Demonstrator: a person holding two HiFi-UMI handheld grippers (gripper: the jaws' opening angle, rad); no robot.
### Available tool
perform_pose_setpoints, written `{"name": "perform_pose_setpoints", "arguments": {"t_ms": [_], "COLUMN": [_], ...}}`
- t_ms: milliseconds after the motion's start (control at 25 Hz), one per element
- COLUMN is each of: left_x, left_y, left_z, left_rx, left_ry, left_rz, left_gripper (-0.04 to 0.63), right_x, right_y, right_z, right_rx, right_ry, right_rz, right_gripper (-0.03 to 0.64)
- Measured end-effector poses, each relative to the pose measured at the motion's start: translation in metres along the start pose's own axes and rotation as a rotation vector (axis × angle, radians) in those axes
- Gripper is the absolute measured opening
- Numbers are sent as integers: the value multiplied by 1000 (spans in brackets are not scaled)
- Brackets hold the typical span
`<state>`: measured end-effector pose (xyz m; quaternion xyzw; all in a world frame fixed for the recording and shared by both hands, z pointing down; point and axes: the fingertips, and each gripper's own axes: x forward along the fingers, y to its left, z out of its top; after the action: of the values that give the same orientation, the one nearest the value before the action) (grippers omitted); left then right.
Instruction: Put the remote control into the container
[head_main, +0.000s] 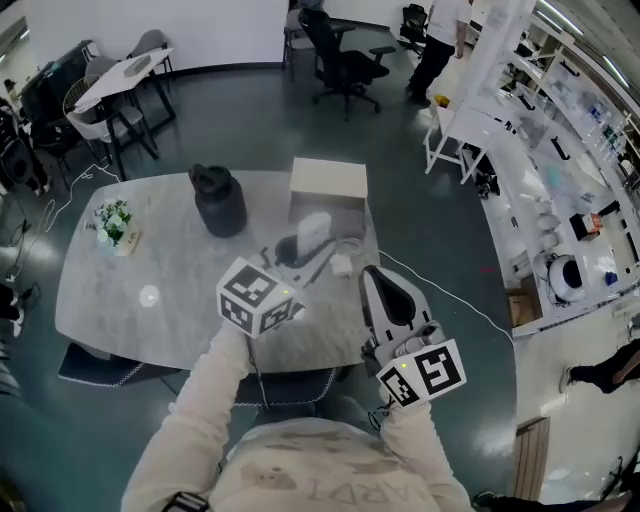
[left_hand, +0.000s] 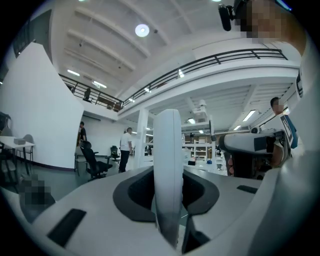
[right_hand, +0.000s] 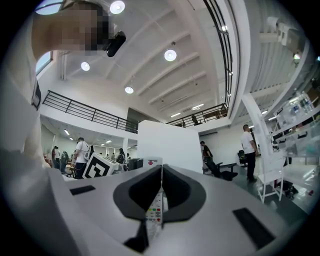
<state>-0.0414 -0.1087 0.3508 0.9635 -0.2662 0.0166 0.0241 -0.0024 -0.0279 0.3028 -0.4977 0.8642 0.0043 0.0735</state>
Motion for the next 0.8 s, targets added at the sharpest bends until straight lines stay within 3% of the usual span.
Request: {"name": "perform_pose_setpoints", "arguments": {"t_ms": [440,800], "left_x": [49,105], "left_y": [56,99], "left_z": [-31,-57], "left_rx": [-15,27], "left_ry": [80,193], "left_rz": [15,58], "left_gripper": [104,104], "right_x": [23,38], "right_y": [-33,-74], "right_z": [-16,-26], "right_rx": [11,47], "right_ry": [45,69], "right_rz": [-21,0], "right_gripper": [17,17]}}
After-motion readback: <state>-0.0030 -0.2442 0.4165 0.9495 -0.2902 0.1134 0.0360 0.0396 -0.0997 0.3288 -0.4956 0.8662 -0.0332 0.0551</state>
